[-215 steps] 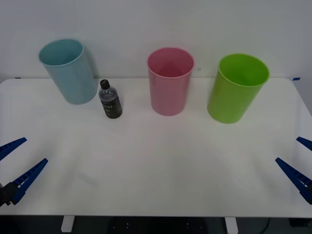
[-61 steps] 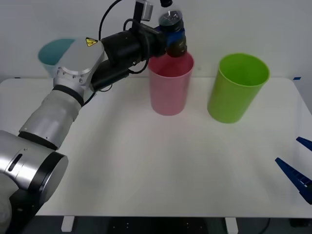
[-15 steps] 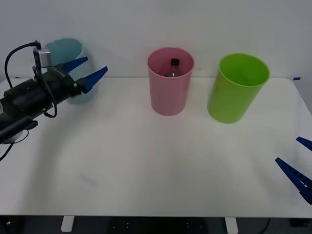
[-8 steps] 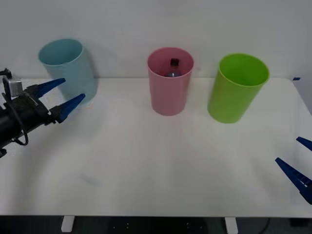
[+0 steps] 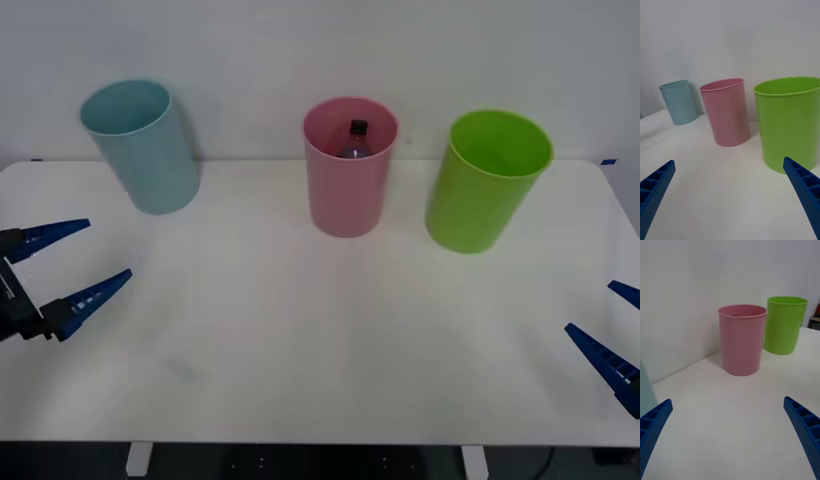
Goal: Grasp the object on the table and drop it into the matching bin: aluminum can to the light blue bin, PET bottle to the pink bin.
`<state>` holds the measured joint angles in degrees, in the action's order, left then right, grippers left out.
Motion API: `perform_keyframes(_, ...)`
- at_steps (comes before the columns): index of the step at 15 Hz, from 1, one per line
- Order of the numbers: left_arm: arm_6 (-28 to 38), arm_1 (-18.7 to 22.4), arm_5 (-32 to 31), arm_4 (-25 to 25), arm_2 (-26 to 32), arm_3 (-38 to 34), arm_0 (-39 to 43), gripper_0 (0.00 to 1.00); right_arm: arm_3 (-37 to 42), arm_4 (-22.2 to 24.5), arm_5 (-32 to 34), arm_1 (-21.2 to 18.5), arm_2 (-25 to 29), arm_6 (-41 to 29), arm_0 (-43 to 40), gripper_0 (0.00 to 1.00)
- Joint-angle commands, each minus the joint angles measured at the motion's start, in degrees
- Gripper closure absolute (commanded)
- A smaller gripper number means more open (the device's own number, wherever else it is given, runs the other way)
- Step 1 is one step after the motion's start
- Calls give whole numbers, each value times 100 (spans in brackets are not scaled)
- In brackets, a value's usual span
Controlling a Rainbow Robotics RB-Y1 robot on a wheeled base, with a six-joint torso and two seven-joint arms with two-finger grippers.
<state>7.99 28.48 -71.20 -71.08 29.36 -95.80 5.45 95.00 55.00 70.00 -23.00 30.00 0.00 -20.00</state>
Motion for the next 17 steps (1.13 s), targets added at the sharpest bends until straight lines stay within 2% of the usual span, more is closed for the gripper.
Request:
perform_keyframes(1, -52, 9, -8, 331, 79, -264, 545, 0, 0, 0, 0, 0, 0, 0, 0, 0)
perform_keyframes(11, -201, 9, -105, 1254, 483, -387, 1705, 0, 0, 0, 0, 0, 0, 0, 0, 0)
perform_keyframes(17, -184, 9, -105, 1307, 492, -387, 1837, 0, 0, 0, 0, 0, 0, 0, 0, 0)
